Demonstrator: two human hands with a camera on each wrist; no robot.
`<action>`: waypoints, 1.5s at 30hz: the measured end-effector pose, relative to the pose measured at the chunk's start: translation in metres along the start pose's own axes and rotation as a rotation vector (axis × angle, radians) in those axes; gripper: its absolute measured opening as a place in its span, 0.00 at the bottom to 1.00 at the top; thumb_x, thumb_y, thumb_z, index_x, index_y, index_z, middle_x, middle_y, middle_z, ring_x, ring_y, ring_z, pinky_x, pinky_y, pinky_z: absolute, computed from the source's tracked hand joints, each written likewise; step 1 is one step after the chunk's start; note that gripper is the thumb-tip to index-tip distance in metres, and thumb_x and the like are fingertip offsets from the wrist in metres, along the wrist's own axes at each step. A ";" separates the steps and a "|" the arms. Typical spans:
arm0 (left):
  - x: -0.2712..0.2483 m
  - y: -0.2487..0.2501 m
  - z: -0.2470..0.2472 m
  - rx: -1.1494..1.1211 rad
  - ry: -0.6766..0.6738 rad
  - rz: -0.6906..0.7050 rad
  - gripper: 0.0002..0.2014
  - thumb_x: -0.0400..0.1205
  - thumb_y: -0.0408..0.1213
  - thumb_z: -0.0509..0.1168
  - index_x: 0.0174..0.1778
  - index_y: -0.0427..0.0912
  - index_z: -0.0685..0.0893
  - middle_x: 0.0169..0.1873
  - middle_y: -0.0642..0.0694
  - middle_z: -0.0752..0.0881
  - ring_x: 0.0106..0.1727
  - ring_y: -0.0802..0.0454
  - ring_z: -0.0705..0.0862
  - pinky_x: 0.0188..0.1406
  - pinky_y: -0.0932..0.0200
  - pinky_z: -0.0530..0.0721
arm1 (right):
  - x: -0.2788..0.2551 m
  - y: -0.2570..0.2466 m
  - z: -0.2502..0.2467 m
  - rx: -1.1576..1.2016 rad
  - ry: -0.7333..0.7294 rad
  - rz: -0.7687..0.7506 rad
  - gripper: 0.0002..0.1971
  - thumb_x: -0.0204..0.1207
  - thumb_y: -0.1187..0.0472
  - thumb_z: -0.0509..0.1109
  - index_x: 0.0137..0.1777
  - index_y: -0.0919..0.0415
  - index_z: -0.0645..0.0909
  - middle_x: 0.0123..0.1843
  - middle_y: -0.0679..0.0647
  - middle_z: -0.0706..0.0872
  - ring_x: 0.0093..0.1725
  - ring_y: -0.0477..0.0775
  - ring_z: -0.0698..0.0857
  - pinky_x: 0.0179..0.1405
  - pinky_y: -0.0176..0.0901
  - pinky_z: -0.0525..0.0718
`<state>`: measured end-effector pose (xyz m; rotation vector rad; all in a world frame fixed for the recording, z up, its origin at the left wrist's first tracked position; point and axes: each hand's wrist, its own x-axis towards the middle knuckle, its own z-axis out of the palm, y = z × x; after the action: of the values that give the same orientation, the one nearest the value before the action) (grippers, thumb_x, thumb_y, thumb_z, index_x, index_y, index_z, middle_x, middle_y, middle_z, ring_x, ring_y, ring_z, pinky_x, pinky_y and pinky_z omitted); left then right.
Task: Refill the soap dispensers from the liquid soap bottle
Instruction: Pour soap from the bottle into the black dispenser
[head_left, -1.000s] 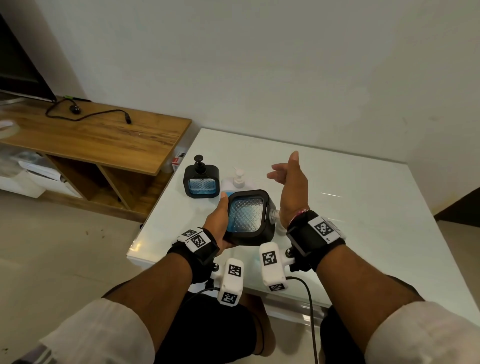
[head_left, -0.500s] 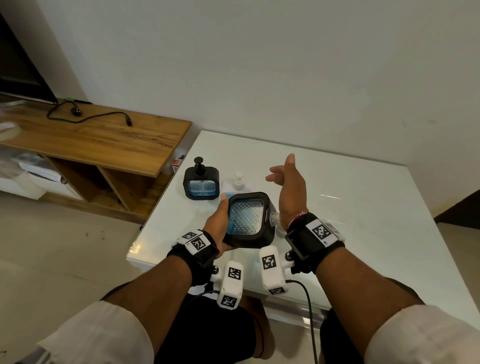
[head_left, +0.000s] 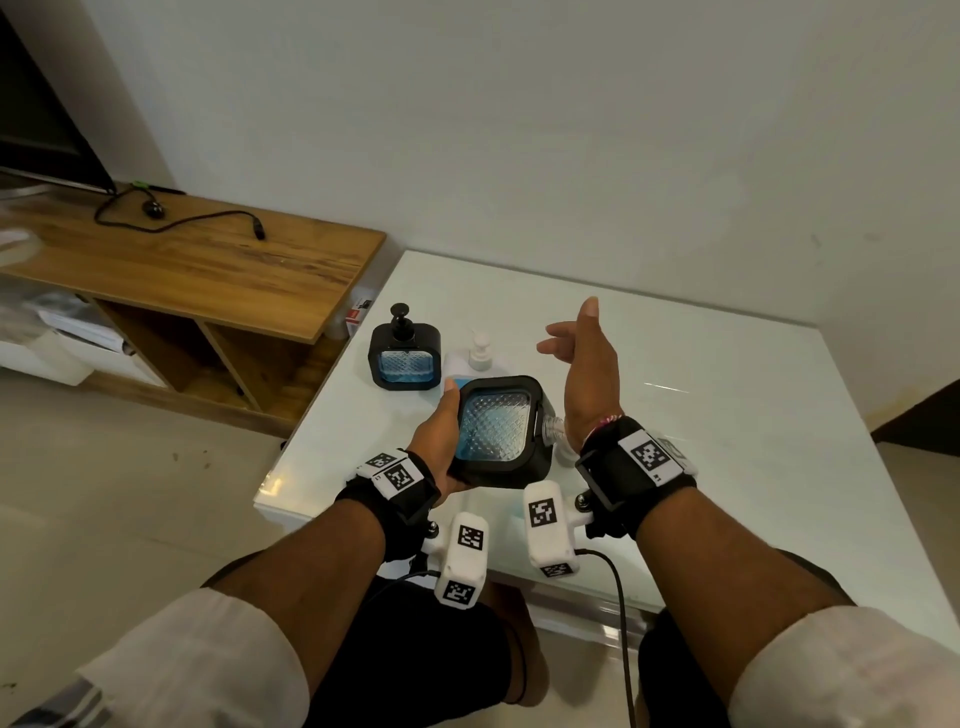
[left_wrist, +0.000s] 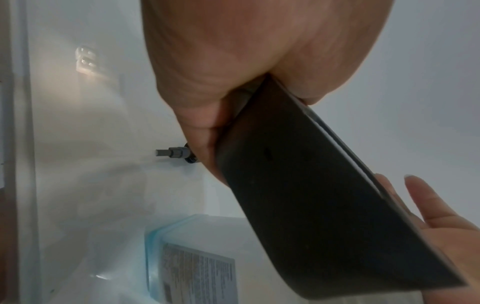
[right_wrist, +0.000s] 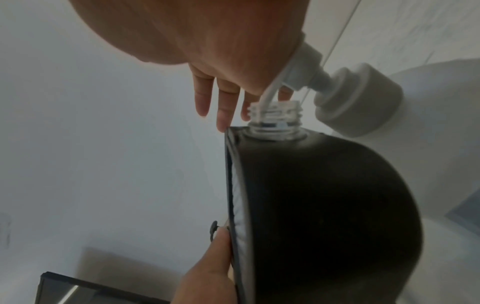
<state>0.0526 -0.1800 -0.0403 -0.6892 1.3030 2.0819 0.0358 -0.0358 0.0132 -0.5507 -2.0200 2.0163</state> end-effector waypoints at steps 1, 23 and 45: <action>0.001 0.000 0.000 0.003 -0.002 -0.001 0.31 0.86 0.69 0.54 0.62 0.45 0.86 0.59 0.36 0.91 0.56 0.37 0.90 0.47 0.43 0.90 | 0.000 0.001 0.000 -0.002 -0.001 0.007 0.32 0.86 0.38 0.46 0.56 0.63 0.83 0.49 0.58 0.88 0.52 0.45 0.81 0.46 0.37 0.69; -0.003 -0.002 0.002 0.013 0.033 -0.011 0.34 0.85 0.69 0.55 0.70 0.44 0.83 0.60 0.36 0.90 0.55 0.38 0.90 0.42 0.45 0.90 | -0.007 0.012 0.004 -0.247 -0.038 -0.107 0.27 0.86 0.38 0.49 0.50 0.56 0.82 0.43 0.51 0.87 0.47 0.49 0.83 0.51 0.44 0.75; -0.011 0.000 0.004 0.033 0.011 -0.001 0.28 0.87 0.67 0.53 0.56 0.47 0.86 0.47 0.41 0.92 0.47 0.43 0.90 0.38 0.49 0.88 | -0.006 0.006 -0.003 -0.021 -0.046 -0.072 0.31 0.76 0.32 0.49 0.51 0.56 0.83 0.49 0.58 0.89 0.55 0.51 0.84 0.49 0.40 0.72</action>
<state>0.0596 -0.1786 -0.0311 -0.6879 1.3403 2.0542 0.0433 -0.0360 0.0083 -0.4329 -2.0591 1.9851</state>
